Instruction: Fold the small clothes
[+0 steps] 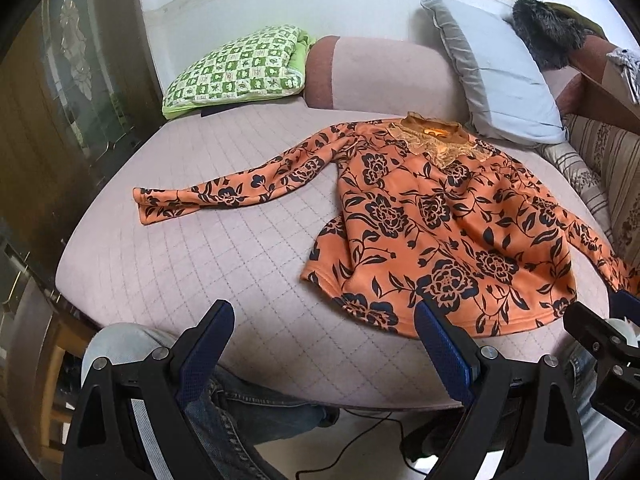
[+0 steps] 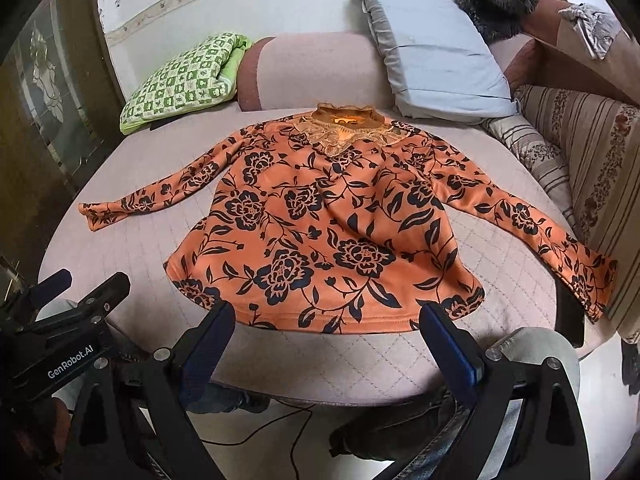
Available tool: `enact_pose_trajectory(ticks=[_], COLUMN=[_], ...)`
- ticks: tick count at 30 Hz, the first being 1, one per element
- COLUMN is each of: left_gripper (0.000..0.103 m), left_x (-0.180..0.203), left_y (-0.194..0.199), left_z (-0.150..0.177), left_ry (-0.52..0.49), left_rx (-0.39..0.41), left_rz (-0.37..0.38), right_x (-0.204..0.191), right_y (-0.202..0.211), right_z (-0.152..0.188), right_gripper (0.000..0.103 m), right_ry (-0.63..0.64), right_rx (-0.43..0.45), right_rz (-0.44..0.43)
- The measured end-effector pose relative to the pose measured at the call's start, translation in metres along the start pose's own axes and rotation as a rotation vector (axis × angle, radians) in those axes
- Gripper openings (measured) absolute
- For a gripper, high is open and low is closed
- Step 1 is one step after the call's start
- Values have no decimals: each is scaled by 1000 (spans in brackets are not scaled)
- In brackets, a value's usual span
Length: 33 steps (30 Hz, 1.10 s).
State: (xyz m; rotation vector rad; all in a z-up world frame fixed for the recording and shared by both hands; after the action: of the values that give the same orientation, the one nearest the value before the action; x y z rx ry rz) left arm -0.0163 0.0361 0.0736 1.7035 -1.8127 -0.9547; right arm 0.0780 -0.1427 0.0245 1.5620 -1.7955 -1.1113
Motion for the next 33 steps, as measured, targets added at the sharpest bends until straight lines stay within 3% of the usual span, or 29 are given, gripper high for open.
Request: enact_pose_trajectory(ticks=[19,21,26,33], left_gripper=[93,93,93,93], left_x=[-2,-4,-18,-41], left_y=[13,8,-11,-47], left_z=[5,5,-2,-17], left_ry=[15,28,62,99], left_rx=[18,4,-20,-41], left_rz=[10,18,38,42], right_x=[-2,-1,3,2], right_y=[18,16,5,-1], right_z=[0,0,-1,-11], right_gripper=[95,95,95,94], right_ry=[2,-6,-22,3], right_rx=[38,31,19,75], right_rz=[-3,-71,-123,-124])
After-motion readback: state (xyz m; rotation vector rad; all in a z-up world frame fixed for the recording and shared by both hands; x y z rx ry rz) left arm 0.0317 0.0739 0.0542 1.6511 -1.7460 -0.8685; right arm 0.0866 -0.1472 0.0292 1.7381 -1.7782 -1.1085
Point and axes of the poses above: each gripper's, at about its wrist camera, not at the fingertips, and y roughly against the way its jaws point, x to its right, z to its underside, the point moved 2 cm from there along -y, roughly the way its jaws point, and after that the axes turned 7 degrees about -y, right-handed, at the moved point
